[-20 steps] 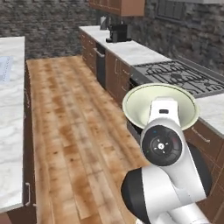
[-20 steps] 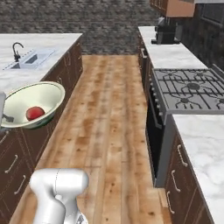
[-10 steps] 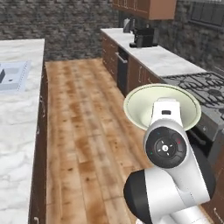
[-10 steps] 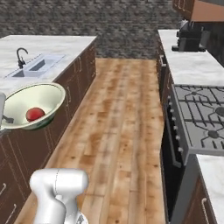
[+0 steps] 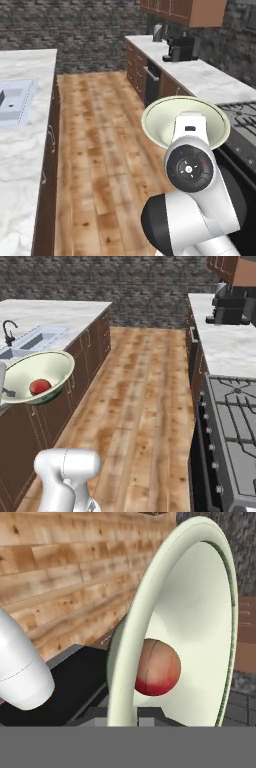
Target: Pick the peach from the cabinet and place it in the bowl. Then pick the bowl and place it in the sink. Then turn on the sink facuet.
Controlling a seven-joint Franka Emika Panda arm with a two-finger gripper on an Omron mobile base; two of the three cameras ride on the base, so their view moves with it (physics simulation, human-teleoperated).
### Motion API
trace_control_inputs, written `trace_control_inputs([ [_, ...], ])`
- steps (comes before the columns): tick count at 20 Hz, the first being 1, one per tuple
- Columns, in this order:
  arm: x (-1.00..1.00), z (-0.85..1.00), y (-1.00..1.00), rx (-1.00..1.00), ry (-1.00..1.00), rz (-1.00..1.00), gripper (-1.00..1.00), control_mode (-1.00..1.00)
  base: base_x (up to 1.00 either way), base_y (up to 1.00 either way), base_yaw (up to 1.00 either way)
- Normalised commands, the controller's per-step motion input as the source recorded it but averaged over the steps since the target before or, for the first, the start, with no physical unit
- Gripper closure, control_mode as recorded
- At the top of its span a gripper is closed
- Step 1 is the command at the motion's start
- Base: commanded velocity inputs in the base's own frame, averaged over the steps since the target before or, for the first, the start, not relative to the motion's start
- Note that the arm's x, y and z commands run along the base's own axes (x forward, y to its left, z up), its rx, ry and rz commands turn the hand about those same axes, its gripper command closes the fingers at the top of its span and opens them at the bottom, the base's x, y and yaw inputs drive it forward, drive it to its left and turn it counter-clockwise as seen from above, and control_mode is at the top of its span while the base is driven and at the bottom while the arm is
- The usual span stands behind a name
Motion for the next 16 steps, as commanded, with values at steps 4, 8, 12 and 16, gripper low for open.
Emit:
trace_control_inputs([
  [4, 0.00, 0.00, 0.00, 0.00, 0.00, 0.00, 1.00, 1.00, 1.00, -0.27, 0.06],
  [8, 0.00, 0.00, 0.00, 0.00, 0.00, 0.00, 1.00, 1.00, 1.00, -0.25, 0.06],
  [12, 0.00, 0.00, 0.00, 0.00, 0.00, 0.00, 1.00, 1.00, 1.00, -0.21, 0.08],
  [16, 0.00, 0.00, 0.00, 0.00, 0.00, 0.00, 1.00, 1.00, 1.00, -0.21, 0.14],
])
